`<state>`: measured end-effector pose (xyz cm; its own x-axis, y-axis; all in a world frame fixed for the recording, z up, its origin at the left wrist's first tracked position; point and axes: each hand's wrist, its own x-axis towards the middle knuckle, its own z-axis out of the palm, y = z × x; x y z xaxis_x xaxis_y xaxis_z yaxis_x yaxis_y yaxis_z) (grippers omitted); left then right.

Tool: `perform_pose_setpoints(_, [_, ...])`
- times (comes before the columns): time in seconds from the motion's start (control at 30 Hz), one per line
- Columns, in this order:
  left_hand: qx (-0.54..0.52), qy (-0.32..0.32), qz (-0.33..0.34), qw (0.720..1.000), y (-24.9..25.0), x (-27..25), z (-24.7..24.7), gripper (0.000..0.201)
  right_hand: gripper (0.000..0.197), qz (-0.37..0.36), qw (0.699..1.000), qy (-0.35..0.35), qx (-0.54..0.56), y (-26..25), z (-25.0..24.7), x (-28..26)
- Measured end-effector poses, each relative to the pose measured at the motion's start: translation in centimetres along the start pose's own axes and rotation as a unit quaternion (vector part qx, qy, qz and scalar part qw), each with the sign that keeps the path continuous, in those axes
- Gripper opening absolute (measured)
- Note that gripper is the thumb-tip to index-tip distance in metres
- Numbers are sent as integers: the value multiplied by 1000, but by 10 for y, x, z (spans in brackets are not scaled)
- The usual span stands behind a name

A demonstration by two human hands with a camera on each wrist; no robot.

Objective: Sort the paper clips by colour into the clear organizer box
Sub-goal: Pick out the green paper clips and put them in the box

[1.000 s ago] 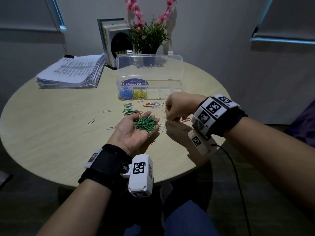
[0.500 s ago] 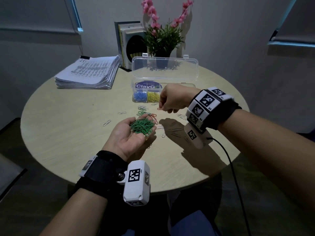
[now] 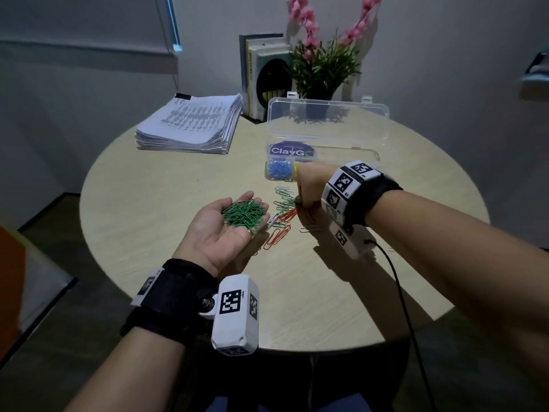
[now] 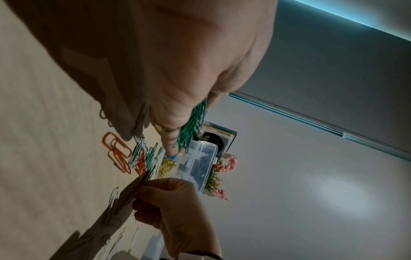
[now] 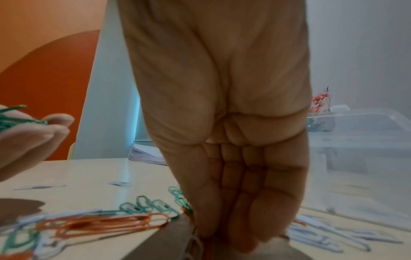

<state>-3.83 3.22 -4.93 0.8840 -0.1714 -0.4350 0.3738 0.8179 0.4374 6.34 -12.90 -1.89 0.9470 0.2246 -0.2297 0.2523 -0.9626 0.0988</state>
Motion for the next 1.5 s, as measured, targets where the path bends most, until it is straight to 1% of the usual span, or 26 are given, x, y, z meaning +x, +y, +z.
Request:
perform_pose_setpoints(0.07, [1,-1,-3,1000,1,0,0,40,32,14,1000,-1,-11,4,-2,-4])
perform_pose_setpoints(0.1, [2,-2,-4,1000,1,0,1,40,35,17,1000,3,-9,7,-3,-8])
perform_pose_setpoints(0.17, [3,-5,-5,1000,3,0,1,41,38,32,999,-16,1,7,-8,-15])
perform_pose_setpoints(0.2, [1,-7,-5,1000,4,1,0,41,34,41,999,-20,10,7,-9,-13])
perform_pose_setpoints(0.27, [-6,-8,-3,1000,7,1,-2,41,16,33,999,-20,20,0,-16,-7])
perform_pose_setpoints(0.3, [-8,-8,-2,1000,8,1,-3,41,12,22,999,-8,34,-1,-15,-2])
perform_pose_setpoints(0.33, [-9,-9,0,1000,9,1,-4,41,16,6,999,-2,43,-4,-15,0])
perform_pose_setpoints(0.43, [-10,-10,2,1000,11,0,-5,41,20,-30,997,-13,66,-13,-11,-1])
perform_pose_setpoints(0.53, [-7,-9,6,1000,12,0,-6,41,38,-40,997,-15,61,-20,-9,-2])
perform_pose_setpoints(0.6, [-4,-7,7,1000,12,0,-7,41,43,-38,998,-19,51,-24,-7,0])
perform_pose_setpoints(0.7, [0,-5,7,1000,12,1,-8,41,37,-51,998,-10,38,-28,-7,-1])
perform_pose_setpoints(0.8, [-1,-9,8,1000,12,2,-7,41,36,-65,997,-13,38,-32,-4,-1])
perform_pose_setpoints(0.93, [-3,-12,7,1000,12,1,-7,41,31,-65,997,2,38,-31,-2,-5])
perform_pose_setpoints(1.07, [0,-9,6,1000,11,1,-6,41,28,-66,996,-5,55,-31,0,-8])
perform_pose_setpoints(1.23, [-2,-12,5,1000,11,0,-6,41,22,-60,993,-21,101,-29,1,-7])
perform_pose_setpoints(1.33, [-4,-11,5,1000,11,1,-6,41,17,-65,992,-25,106,-29,1,-9])
perform_pose_setpoints(1.4, [-5,-6,3,1000,10,2,-5,41,12,-67,991,-20,114,-27,-4,-13])
perform_pose_setpoints(1.47, [-5,1,-3,1000,8,3,-6,41,7,-73,986,-8,147,-23,-14,-18])
perform_pose_setpoints(1.5, [-3,4,-7,1000,7,4,-6,42,8,-81,982,-3,172,-22,-21,-21])
